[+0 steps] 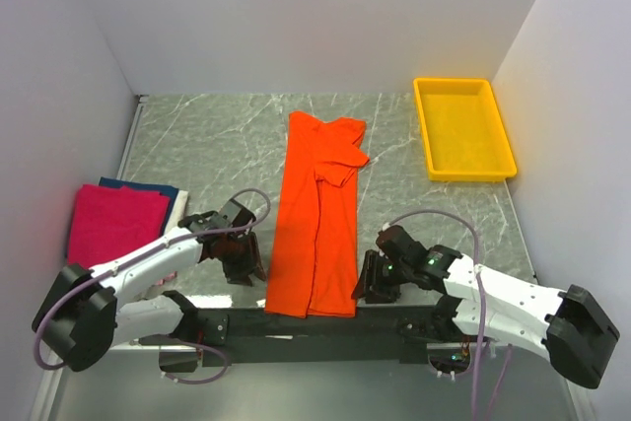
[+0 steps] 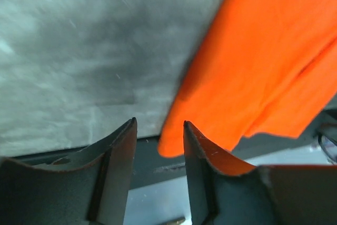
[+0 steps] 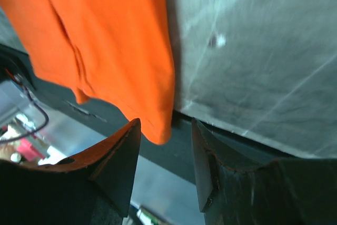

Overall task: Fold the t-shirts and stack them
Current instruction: Fold the tshirt

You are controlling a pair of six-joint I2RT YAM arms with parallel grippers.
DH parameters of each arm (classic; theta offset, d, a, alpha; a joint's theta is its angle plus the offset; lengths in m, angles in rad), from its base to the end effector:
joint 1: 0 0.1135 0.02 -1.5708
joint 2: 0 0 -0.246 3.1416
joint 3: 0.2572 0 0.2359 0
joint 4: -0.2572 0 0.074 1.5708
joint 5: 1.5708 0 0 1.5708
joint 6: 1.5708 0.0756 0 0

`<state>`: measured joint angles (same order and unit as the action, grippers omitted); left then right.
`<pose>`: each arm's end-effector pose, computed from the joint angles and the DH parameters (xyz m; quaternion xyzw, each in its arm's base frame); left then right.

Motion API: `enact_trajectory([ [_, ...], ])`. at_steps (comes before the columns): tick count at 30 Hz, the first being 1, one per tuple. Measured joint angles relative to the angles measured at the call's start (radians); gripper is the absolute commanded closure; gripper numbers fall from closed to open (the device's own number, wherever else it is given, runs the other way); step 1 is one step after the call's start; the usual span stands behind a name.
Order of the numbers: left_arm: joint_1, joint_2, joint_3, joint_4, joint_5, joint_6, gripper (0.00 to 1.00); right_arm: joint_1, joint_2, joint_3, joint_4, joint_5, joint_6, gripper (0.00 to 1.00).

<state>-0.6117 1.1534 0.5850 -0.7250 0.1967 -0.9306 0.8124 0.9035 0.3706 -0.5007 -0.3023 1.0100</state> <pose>0.1433 -0.1186 0.1237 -0.1431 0.9753 -0.1656 0.0309 0.1003 0.1386 0.1169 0.0543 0.9524 0.2963 0.0460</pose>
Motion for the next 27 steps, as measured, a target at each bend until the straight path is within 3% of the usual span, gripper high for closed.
enact_trajectory([
  [6,-0.071,-0.054,-0.053,0.002,0.044,-0.048,0.48,0.069,0.006,-0.049,0.053,-0.026,0.084,0.49],
  [15,-0.155,-0.043,-0.090,0.018,0.074,-0.099,0.51,0.147,0.058,-0.075,0.156,-0.039,0.170,0.52],
  [27,-0.216,-0.018,-0.120,0.089,0.105,-0.140,0.54,0.199,0.076,-0.115,0.247,-0.035,0.255,0.68],
])
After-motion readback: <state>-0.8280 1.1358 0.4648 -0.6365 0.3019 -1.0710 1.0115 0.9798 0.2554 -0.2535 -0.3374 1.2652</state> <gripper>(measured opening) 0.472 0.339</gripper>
